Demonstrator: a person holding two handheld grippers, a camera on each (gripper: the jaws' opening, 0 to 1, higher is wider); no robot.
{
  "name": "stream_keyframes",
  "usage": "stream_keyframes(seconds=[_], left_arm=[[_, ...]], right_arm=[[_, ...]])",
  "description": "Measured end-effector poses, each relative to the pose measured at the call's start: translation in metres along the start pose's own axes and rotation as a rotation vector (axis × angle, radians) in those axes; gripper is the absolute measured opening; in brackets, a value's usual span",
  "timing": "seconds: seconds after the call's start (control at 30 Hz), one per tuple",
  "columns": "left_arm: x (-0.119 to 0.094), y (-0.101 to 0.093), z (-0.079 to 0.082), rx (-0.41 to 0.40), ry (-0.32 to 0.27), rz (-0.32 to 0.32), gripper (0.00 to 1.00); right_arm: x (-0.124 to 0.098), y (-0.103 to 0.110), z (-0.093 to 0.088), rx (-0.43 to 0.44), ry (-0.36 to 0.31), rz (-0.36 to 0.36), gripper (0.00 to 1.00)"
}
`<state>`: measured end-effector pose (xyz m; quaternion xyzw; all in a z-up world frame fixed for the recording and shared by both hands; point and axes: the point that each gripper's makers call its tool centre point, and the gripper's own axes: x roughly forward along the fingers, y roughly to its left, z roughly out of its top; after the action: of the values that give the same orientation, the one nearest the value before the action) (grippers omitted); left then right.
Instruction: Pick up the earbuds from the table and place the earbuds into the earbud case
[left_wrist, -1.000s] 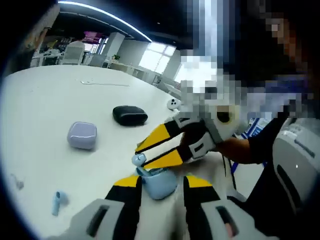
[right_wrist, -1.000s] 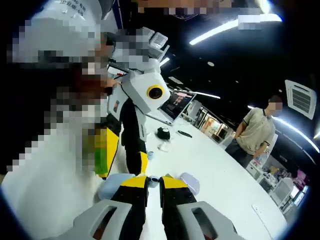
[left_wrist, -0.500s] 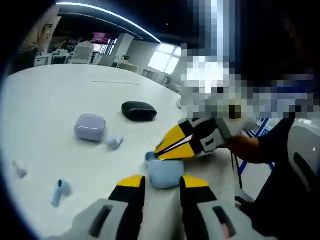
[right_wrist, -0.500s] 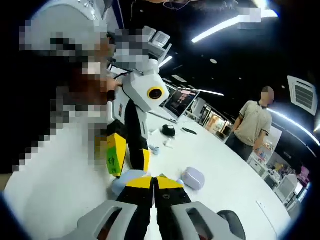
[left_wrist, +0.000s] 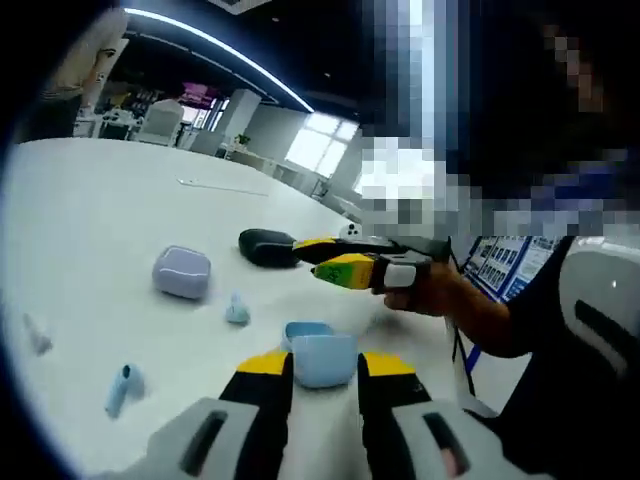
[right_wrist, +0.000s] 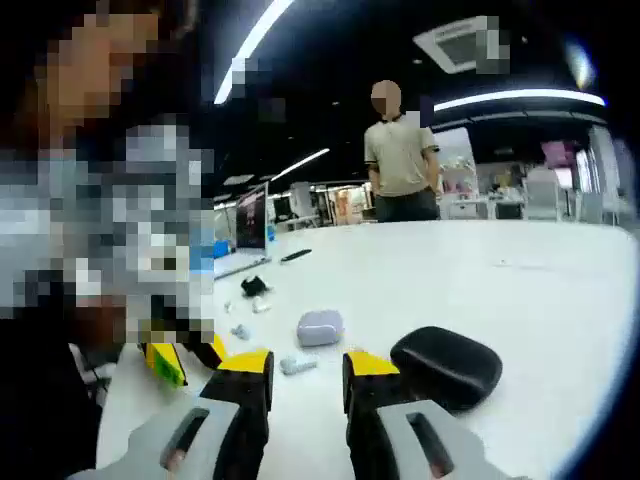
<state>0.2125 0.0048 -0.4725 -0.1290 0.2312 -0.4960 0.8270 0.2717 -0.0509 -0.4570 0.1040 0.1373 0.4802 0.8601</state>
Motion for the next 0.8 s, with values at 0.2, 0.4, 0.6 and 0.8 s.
stream_keyframes(seconds=[0.2, 0.4, 0.6, 0.8], left_arm=[[-0.019, 0.003, 0.016, 0.103, -0.076, 0.032, 0.28], [-0.032, 0.0, 0.023, 0.103, -0.179, 0.051, 0.28], [-0.038, 0.003, 0.014, 0.083, -0.189, 0.091, 0.28], [-0.039, -0.009, 0.014, 0.126, -0.19, 0.092, 0.28]], right_arm=[[-0.009, -0.003, 0.0, 0.039, -0.024, -0.033, 0.27], [-0.02, -0.003, -0.004, 0.057, -0.025, -0.084, 0.28], [-0.04, 0.012, 0.013, -0.036, -0.069, -0.129, 0.28], [-0.051, 0.02, 0.002, -0.054, -0.059, -0.142, 0.27]])
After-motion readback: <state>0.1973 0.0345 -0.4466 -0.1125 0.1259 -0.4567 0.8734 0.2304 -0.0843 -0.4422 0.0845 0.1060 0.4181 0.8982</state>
